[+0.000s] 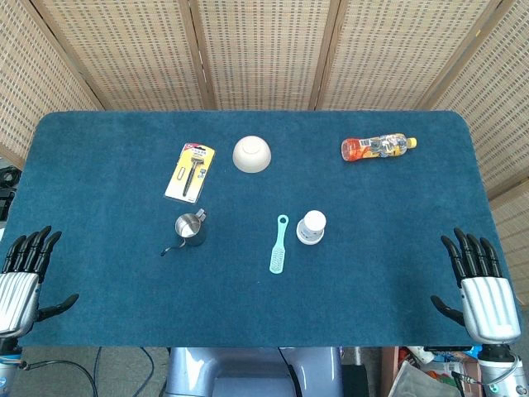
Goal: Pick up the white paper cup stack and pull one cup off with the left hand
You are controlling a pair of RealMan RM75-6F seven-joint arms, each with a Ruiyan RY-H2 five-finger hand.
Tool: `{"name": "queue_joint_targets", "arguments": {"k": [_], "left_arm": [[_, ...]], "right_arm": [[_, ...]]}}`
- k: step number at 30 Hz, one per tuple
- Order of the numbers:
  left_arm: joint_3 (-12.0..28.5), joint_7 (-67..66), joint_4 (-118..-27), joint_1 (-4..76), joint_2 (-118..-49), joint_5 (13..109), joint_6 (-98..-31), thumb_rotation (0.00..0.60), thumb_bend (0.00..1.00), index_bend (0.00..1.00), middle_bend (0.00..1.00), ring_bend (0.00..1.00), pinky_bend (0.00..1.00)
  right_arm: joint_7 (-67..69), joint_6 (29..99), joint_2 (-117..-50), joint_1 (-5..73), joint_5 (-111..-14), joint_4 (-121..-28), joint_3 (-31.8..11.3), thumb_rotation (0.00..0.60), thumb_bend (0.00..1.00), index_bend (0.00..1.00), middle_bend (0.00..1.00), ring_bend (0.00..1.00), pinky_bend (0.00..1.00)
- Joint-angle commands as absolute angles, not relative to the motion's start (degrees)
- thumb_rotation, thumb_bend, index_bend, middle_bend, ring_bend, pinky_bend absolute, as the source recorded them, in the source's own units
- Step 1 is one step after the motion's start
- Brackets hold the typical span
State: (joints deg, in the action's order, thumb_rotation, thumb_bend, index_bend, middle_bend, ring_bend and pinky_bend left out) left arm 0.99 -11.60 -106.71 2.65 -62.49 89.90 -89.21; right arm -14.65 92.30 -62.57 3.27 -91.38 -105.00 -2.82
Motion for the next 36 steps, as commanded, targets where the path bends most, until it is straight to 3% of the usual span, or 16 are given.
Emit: {"name": "queue_joint_targets", "arguments": {"k": [1,11,17,21,27,36], "left_arm": [[1.0,-11.6,-106.6,2.6,-62.5,90.1,-89.3,0.6,0.13,0.0,0.0,0.0,0.0],[1.6,-11.2,-106.1,3.3,-63.0,88.3,-87.7,0.6,0.13,0.0,0.0,0.0,0.0],[1.9,-12.1,-106.2,3.9,-63.4,87.9,-86.9,0.6,0.13,0.0,0.0,0.0,0.0],[2.3,-13.2,-106.4,4.4,-63.9,87.1,-86.3,0.6,0.13,0.0,0.0,0.0,0.0],[3.1,-14.6,-106.4,4.9,-64.7,85.3,-85.5,0.6,0.13,0.0,0.0,0.0,0.0],[3.9,-14.6,-105.8,5.7,-64.9,82.5,-84.0,0.6,0.13,0.0,0.0,0.0,0.0]], "right_arm": [[-14.4,92.3,-62.5,3.2,-91.5,-105.1,-2.9,0.6,0.0,0.0,0.0,0.0,0.0],[-11.0,89.4,-61.6,5.8,-92.6,-105.6,-4.3,0.6,0.0,0.0,0.0,0.0,0.0],[-3.4,75.4,-58.5,16.8,-91.5,-106.8,-9.0,0.6,0.0,0.01,0.06,0.0,0.01],[-2.5,63.8,-58.0,24.5,-85.5,-107.9,-12.4,0.6,0.0,0.06,0.11,0.0,0.09],[-7.0,50.9,-63.7,34.6,-72.1,-104.9,-16.0,0.6,0.0,0.1,0.17,0.05,0.15],[-19.6,46.0,-75.8,43.7,-54.4,-94.6,-15.5,0.6,0.03,0.16,0.2,0.07,0.16]]}}
